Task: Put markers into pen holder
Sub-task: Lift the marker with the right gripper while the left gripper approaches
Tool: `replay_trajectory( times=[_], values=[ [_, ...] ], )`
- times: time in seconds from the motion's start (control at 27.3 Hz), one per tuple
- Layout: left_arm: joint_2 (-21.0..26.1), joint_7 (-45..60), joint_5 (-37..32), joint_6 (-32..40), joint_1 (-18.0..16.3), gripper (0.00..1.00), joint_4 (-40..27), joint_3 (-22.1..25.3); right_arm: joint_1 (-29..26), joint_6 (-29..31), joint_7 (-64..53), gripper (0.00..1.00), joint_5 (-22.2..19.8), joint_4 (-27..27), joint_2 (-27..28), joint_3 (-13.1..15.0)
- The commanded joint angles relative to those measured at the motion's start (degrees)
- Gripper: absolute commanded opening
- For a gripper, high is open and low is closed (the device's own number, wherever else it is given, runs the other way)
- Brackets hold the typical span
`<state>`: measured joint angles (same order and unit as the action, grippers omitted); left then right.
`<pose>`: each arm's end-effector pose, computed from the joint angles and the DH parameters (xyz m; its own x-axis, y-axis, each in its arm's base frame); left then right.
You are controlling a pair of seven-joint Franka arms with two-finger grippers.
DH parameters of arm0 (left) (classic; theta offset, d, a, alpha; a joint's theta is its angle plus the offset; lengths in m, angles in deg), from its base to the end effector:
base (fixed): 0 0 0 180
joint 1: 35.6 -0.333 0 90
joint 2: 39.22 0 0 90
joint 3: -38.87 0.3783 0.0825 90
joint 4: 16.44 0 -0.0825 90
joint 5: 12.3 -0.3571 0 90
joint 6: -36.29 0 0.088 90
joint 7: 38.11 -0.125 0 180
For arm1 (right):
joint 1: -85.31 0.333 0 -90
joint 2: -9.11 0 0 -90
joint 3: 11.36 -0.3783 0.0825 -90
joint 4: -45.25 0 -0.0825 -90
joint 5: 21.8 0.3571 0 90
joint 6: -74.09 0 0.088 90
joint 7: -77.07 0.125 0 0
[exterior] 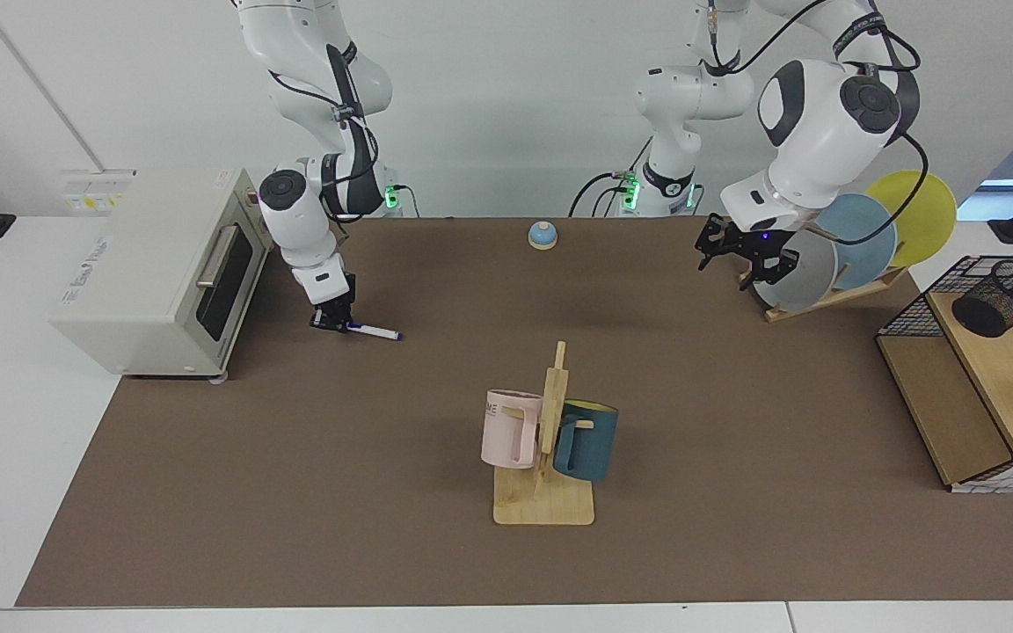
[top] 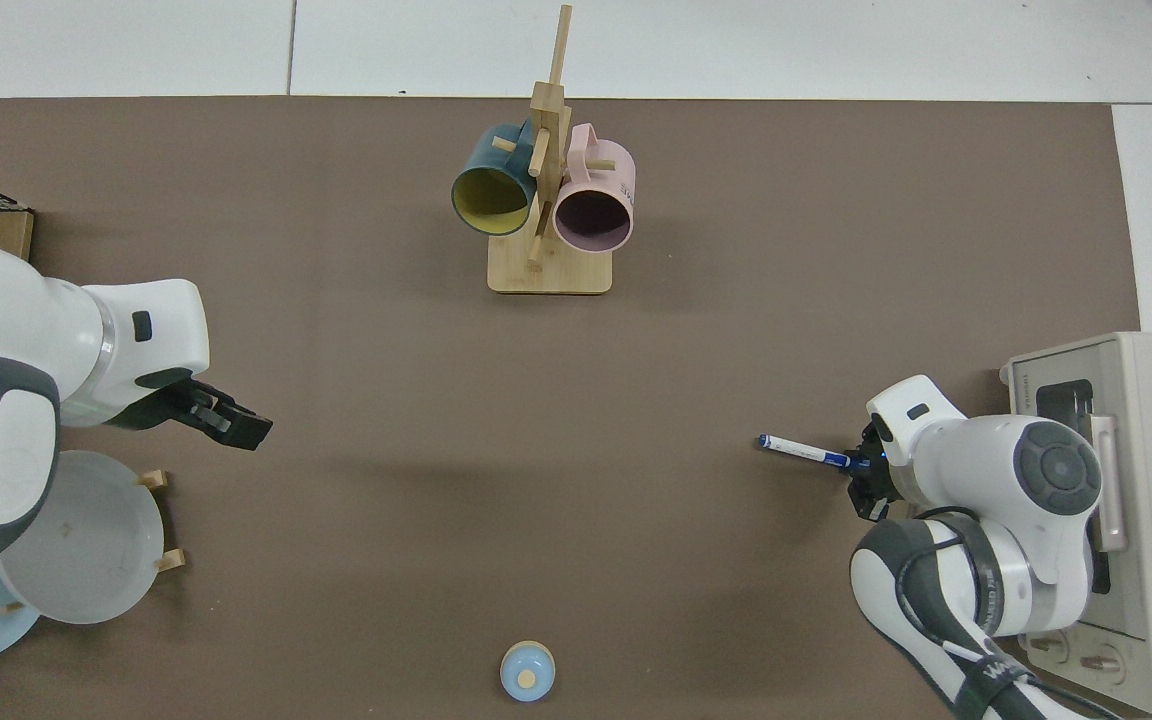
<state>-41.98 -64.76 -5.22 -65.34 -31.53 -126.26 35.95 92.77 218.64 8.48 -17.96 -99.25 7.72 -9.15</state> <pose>0.5004 -0.0749 0.5569 0.8474 -0.5298 -0.0341 -0.5202 -0.8414 0.1462 0.4429 0.0407 0.3544 0.3293 0.9430 0.0470 0.9439 -0.3300 0.0073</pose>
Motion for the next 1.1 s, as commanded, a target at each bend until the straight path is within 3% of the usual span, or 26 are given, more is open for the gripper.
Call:
replay_trajectory(
  times=[0.0, 0.22, 0.4, 0.62, 0.88, 1.06],
  values=[
    [-1.8, -2.2, 1.0, -1.7, 0.2, 0.76, -2.2, 0.4, 1.5, -1.5, -1.5, 0.00, 3.8, 2.4, -0.4, -0.1],
    [-1.7, -5.2, 1.0, -2.1, 0.3, 0.79, -2.2, 0.4, 4.8, -6.1, -1.5, 0.00, 10.3, 7.0, -0.7, -0.1],
    [-1.4, -16.7, 0.8, -6.3, 0.4, 0.99, -2.2, 0.3, 7.7, -9.4, -1.4, 0.00, 13.5, 11.6, -1.3, -0.1],
    [-1.1, -24.8, 0.7, -7.8, 0.7, 0.99, -2.1, 0.2, 11.8, -14.2, 0.4, 0.00, 13.5, 18.1, -1.3, -0.2],
    [-0.4, -41.4, 1.7, -8.2, 0.5, 1.00, -0.6, 0.4, 16.4, -19.5, 5.8, 0.00, 12.4, 25.0, -0.9, -0.2],
    [0.0, -51.1, 4.2, -8.2, 0.6, 1.00, 0.9, 0.4, 21.2, -20.9, 8.8, 0.00, 12.4, 26.3, -0.8, -0.2]
  ],
)
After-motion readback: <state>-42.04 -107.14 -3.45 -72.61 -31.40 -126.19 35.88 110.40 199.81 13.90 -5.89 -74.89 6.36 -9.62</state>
